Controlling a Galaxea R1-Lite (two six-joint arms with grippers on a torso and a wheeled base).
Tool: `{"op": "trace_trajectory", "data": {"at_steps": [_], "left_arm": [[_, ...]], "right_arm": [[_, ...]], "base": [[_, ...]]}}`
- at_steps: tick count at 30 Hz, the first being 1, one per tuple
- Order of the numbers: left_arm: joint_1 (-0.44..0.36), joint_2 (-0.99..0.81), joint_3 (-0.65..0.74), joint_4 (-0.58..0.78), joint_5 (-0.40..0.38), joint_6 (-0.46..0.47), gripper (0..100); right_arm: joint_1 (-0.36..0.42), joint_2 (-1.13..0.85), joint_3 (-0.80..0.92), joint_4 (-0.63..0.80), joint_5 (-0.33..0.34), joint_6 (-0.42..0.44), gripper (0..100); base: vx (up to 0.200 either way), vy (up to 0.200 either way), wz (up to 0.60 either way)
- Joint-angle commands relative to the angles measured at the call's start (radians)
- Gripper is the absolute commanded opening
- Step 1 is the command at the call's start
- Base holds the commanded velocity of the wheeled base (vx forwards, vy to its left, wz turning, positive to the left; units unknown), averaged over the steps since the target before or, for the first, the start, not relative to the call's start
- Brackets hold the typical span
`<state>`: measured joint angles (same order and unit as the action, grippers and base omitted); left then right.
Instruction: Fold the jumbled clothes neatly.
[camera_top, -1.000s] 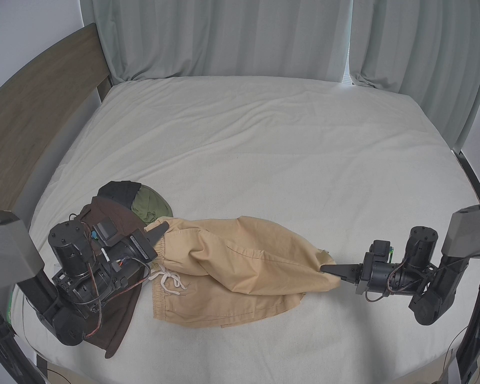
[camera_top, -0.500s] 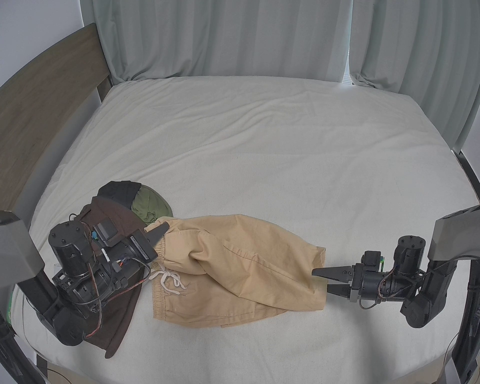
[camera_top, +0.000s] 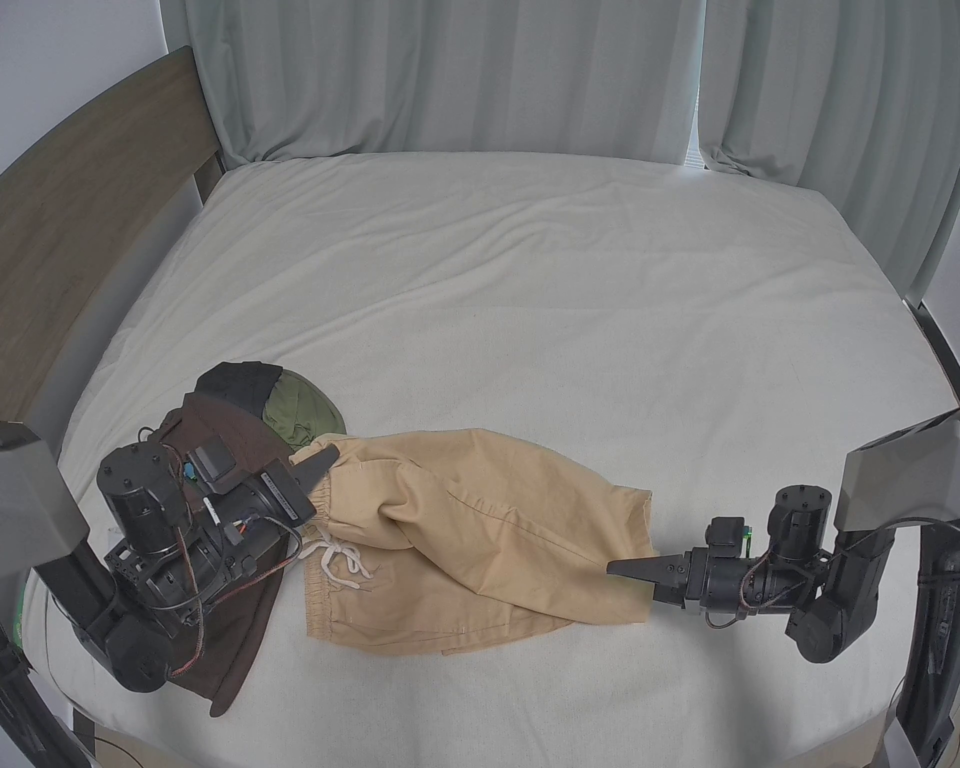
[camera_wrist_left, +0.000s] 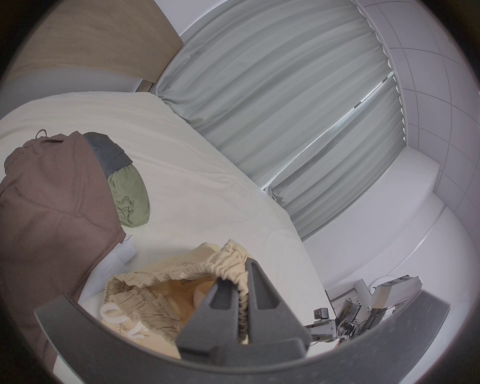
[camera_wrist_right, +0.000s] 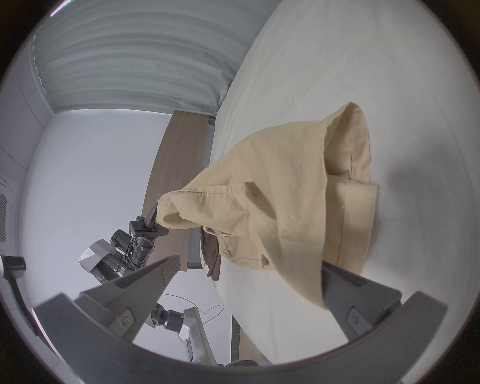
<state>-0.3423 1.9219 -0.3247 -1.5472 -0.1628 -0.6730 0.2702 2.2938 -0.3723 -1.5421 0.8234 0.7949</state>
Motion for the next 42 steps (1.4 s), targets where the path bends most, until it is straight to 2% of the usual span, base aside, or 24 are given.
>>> {"op": "trace_trajectory", "data": {"at_steps": [1,10,20,21,34,42], "left_arm": [[-0.006,-0.001,0.001,-0.001,0.0,0.0,0],[-0.006,-0.004,-0.001,-0.001,0.0,0.0,0],[-0.006,-0.006,-0.001,-0.002,0.0,0.0,0],[-0.006,-0.006,-0.001,-0.001,0.0,0.0,0],[-0.006,-0.006,-0.004,-0.001,0.0,0.0,0],[-0.037,-0.069,-0.008,-0.002,-0.014,-0.002,0]], "right_arm": [[0.014,0.021,-0.022,-0.001,0.0,0.0,100],[0.024,0.024,-0.05,-0.003,-0.032,0.0,100],[0.041,0.032,-0.059,-0.003,-0.038,0.0,100],[0.041,0.032,-0.06,-0.003,-0.043,-0.002,0],[0.04,0.033,-0.068,-0.004,-0.063,-0.003,0],[0.04,-0.155,0.0,-0.003,-0.076,-0.003,0]], "base": [[0.0,0.0,0.0],[0.0,0.0,0.0],[0.0,0.0,0.0],[0.0,0.0,0.0],[0.0,0.0,0.0],[0.0,0.0,0.0]]}}
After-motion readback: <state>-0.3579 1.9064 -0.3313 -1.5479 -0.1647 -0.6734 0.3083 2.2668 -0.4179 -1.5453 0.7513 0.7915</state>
